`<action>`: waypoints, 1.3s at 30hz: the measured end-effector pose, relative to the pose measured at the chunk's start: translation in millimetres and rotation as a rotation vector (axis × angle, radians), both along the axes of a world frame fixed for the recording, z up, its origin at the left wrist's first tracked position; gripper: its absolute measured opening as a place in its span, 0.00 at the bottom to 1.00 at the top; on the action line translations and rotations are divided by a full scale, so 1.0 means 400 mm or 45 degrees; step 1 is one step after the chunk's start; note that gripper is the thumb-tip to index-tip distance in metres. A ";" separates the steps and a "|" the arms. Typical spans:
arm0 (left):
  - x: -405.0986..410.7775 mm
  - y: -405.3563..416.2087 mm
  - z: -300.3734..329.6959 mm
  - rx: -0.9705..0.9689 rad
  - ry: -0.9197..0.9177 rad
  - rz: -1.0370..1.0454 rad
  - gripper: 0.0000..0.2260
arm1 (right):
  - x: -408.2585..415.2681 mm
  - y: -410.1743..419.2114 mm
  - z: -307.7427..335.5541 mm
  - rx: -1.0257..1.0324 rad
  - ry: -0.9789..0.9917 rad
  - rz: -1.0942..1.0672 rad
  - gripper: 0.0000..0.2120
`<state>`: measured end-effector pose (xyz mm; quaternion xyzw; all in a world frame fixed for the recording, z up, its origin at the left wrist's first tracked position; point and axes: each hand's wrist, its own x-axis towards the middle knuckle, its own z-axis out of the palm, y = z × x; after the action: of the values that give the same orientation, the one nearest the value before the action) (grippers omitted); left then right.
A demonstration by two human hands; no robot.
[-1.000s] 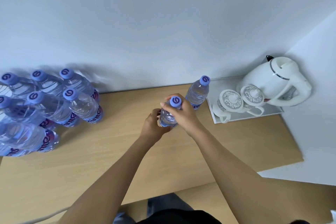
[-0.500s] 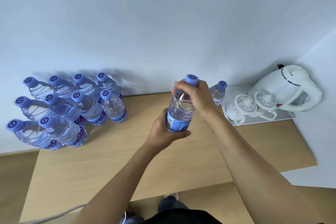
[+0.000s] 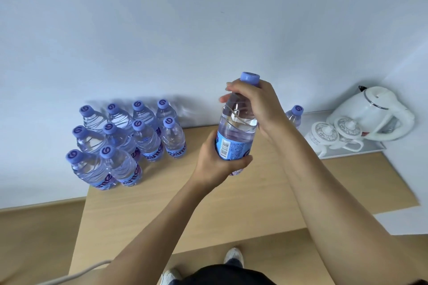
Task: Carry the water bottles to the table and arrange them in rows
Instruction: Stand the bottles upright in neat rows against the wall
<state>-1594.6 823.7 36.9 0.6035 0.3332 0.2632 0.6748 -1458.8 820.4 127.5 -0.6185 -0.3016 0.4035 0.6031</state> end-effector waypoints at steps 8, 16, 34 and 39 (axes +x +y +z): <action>-0.039 -0.003 0.035 0.104 -0.009 0.177 0.21 | -0.103 -0.006 -0.001 0.041 -0.190 -0.300 0.14; -0.064 -0.005 0.057 0.107 -0.014 0.158 0.26 | -0.122 0.000 0.022 0.094 -0.193 -0.295 0.08; -0.087 0.021 0.107 0.150 -0.107 0.087 0.23 | -0.112 -0.003 0.059 0.258 -0.146 -0.143 0.11; -0.080 0.007 0.103 0.109 -0.144 0.161 0.27 | -0.162 0.002 0.041 0.270 -0.313 -0.367 0.13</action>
<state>-1626.7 826.5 77.9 0.5936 0.3206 0.3530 0.6482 -1523.7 821.1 144.0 -0.6328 -0.3221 0.2004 0.6750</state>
